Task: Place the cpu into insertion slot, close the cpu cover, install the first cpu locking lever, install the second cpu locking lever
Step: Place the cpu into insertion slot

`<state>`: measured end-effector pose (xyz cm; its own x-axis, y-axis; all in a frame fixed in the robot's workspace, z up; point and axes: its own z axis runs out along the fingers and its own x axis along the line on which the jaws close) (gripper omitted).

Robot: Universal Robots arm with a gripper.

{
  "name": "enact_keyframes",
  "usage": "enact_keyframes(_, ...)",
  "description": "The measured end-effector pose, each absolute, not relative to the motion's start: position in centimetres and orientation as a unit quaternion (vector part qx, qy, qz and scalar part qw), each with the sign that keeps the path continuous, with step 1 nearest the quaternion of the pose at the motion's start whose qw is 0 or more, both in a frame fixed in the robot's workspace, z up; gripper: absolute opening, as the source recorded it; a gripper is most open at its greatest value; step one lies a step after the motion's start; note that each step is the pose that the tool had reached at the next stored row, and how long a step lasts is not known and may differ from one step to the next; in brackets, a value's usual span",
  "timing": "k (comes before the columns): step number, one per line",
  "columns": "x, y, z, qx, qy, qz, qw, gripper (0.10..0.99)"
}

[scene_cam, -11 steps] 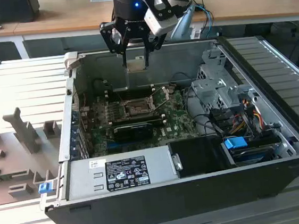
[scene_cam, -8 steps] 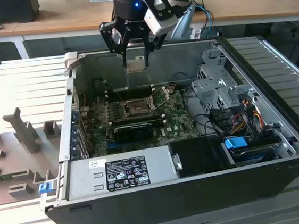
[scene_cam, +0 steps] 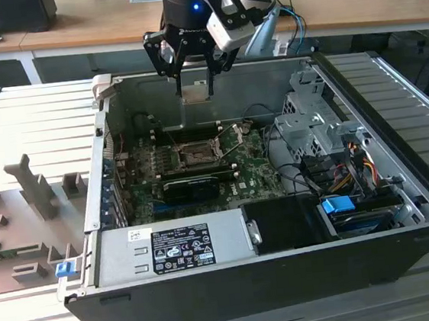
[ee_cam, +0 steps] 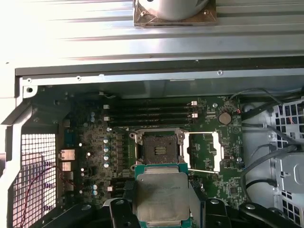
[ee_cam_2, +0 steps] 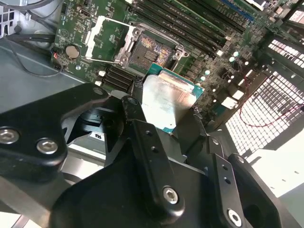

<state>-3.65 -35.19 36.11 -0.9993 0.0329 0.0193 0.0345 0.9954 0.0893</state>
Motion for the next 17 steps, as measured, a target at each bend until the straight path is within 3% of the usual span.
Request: enact_keyframes(17, -3.65, -35.19, 36.11, -0.055, -0.997, -0.045, 0.007, 0.529)
